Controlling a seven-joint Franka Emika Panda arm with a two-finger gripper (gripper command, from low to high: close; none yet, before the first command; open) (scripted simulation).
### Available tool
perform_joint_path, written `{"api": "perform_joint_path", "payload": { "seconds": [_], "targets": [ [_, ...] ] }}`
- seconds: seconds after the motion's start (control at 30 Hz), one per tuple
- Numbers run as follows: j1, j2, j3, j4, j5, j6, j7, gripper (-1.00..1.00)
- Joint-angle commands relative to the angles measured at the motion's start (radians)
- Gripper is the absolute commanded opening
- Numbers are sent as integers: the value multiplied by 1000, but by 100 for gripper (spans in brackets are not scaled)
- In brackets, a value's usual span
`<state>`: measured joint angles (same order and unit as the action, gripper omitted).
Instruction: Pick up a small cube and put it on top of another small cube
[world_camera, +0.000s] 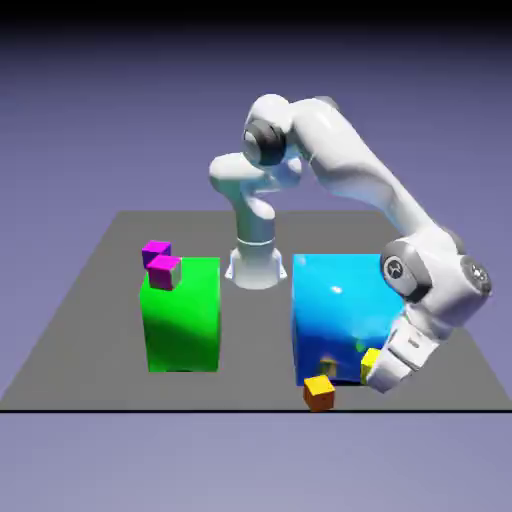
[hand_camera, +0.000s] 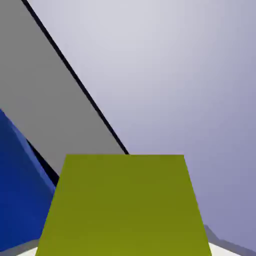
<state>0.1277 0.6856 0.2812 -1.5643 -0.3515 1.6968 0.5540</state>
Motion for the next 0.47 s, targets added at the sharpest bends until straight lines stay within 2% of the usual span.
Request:
{"api": "perform_joint_path", "payload": {
  "seconds": [0.0,0.1,0.23,0.27,0.43],
  "targets": [
    [-24,-22,-22,-23,41,-9,43,-100],
    [-1,-30,-61,-39,100,-32,115,-100],
    [-16,2,-74,-166,79,125,135,-100],
    [-16,2,-74,-166,79,125,135,100],
    [-1,-30,-61,-39,100,-32,115,100]
  ]
}}
